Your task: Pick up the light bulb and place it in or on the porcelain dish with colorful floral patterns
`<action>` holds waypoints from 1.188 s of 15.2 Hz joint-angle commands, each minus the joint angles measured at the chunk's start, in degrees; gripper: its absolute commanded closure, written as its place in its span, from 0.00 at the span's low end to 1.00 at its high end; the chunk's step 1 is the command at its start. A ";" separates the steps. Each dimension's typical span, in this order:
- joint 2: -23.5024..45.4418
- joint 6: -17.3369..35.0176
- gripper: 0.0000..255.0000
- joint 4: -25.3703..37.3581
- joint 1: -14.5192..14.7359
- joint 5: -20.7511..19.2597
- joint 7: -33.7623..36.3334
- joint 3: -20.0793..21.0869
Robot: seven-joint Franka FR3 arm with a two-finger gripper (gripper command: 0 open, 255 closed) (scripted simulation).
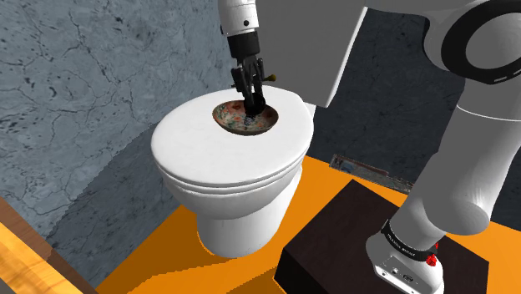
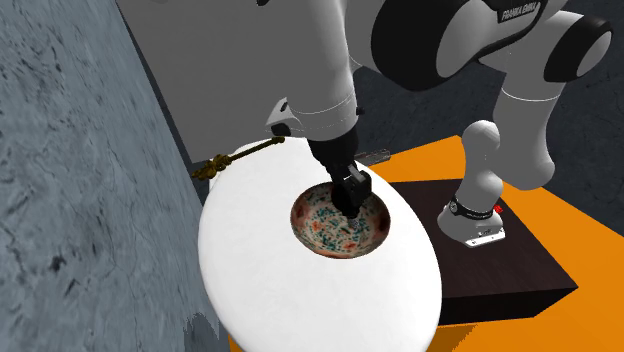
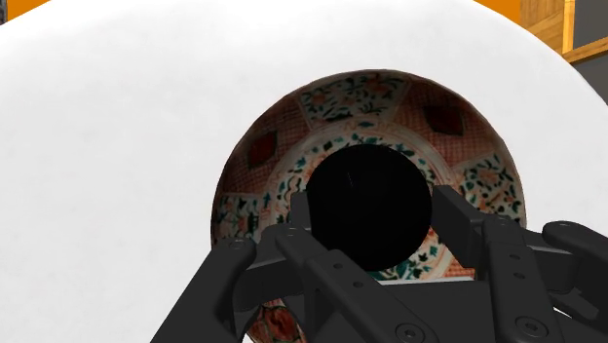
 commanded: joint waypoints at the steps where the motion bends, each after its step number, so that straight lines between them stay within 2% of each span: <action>1: -0.01 0.02 1.00 -0.01 0.00 0.00 0.00 0.00; 2: -0.01 0.02 1.00 -0.01 0.00 0.00 0.00 0.00; 3: -0.01 0.01 0.00 -0.01 0.00 0.00 0.00 0.00; 8: -0.01 0.01 0.00 -0.01 0.00 0.00 0.00 0.00; 12: 6.64 -9.93 0.00 16.43 1.32 -1.39 0.81 0.30; 18: 6.65 -9.93 0.00 16.44 1.33 -1.39 0.80 0.28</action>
